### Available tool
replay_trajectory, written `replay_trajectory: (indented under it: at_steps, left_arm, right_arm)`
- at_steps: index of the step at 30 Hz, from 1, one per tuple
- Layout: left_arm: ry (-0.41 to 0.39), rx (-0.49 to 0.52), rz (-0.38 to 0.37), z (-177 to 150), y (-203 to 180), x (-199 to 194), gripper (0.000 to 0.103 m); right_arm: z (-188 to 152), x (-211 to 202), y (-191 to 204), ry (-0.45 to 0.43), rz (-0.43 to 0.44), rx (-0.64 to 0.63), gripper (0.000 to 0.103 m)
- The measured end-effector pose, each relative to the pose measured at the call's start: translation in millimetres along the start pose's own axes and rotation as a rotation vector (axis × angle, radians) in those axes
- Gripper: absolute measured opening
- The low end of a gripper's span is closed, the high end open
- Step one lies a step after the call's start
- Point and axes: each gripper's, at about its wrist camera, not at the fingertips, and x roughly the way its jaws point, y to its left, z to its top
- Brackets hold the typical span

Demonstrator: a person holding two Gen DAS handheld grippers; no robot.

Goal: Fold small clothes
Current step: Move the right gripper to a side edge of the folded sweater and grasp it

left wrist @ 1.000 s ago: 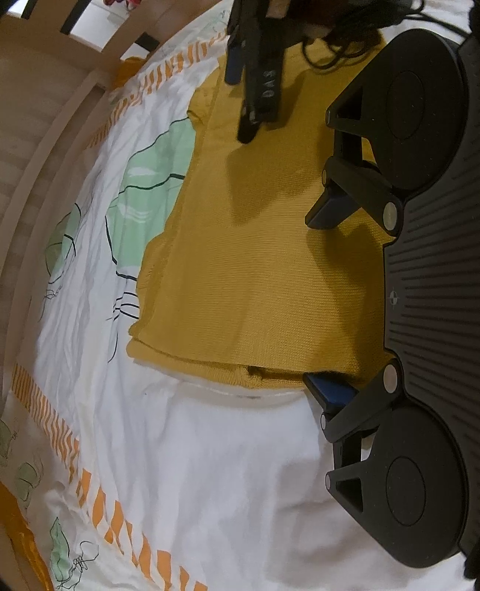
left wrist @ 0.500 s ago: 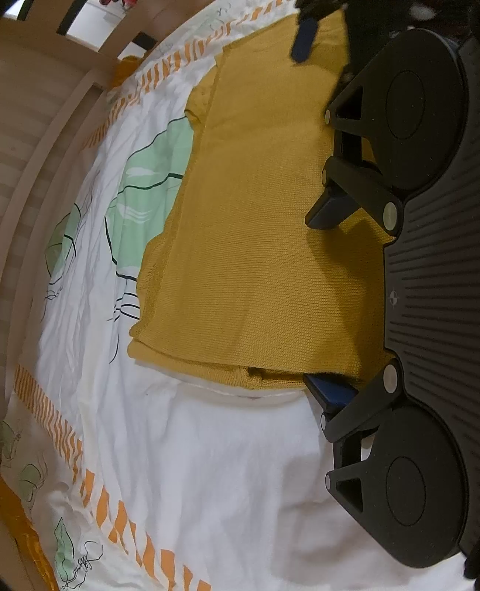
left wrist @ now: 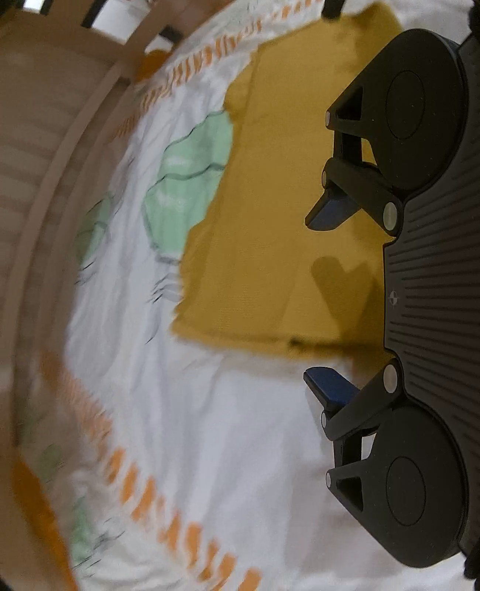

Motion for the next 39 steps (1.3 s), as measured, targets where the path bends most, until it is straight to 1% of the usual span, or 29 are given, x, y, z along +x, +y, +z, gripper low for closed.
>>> replay_trajectory:
  at_steps: [2, 6, 9, 12, 18, 20, 24, 30, 33, 35, 36, 37, 38, 39]
  left_arm:
    - [-0.004, 0.025, 0.034, 1.5, 0.0, 1.2, 0.081]
    - [0.049, 0.019, 0.035, 0.4, 2.3, 10.5, 0.081]
    - [0.087, 0.012, 0.048, -2.6, 4.6, 17.9, 0.081]
    - [0.093, 0.013, 0.052, -4.3, 5.6, 19.6, 0.081]
    - [0.1, 0.021, 0.062, -4.4, 3.4, 20.6, 0.081]
    - [0.099, 0.022, 0.064, -4.7, 3.2, 20.9, 0.081]
    - [0.099, 0.024, 0.061, -4.4, 3.9, 22.0, 0.081]
    - [0.103, 0.021, 0.055, -3.9, 4.9, 22.7, 0.081]
    - [0.106, 0.019, 0.05, -3.3, 5.6, 22.9, 0.081]
    - [0.109, 0.017, 0.046, -2.8, 5.6, 22.6, 0.081]
    - [0.11, 0.017, 0.043, -2.4, 5.9, 22.4, 0.081]
    - [0.113, 0.018, 0.04, -1.9, 6.2, 22.0, 0.081]
    - [0.114, 0.017, 0.036, -1.4, 6.7, 21.5, 0.081]
    - [0.116, 0.015, 0.03, -0.8, 7.6, 21.0, 0.081]
  right_arm:
    - [0.8, 6.8, -23.4, 0.043, 0.04, 0.074, 0.102]
    - [-8.5, 26.4, -59.3, 0.131, 0.145, 0.246, 0.103]
    - [-13.1, 30.3, -63.8, 0.115, 0.217, 0.275, 0.103]
    - [-8.8, 39.7, -70.4, 0.112, 0.295, 0.298, 0.103]
    - [-4.6, 53.3, -101.2, 0.095, 0.439, 0.441, 0.103]
    - [-3.7, 55.8, -104.8, 0.093, 0.473, 0.443, 0.103]
    - [0.7, 59.8, -100.8, 0.093, 0.509, 0.381, 0.103]
    - [13.3, 73.3, -85.7, 0.106, 0.53, 0.301, 0.103]
    - [14.4, 71.3, -85.3, 0.112, 0.531, 0.282, 0.103]
    - [14.2, 68.3, -84.8, 0.115, 0.511, 0.276, 0.097]
    - [15.0, 67.7, -84.2, 0.121, 0.493, 0.272, 0.087]
    - [16.1, 67.3, -83.5, 0.13, 0.476, 0.27, 0.069]
    - [16.8, 68.0, -83.0, 0.145, 0.468, 0.274, 0.06]
    - [17.5, 69.3, -81.5, 0.168, 0.45, 0.281, 0.044]
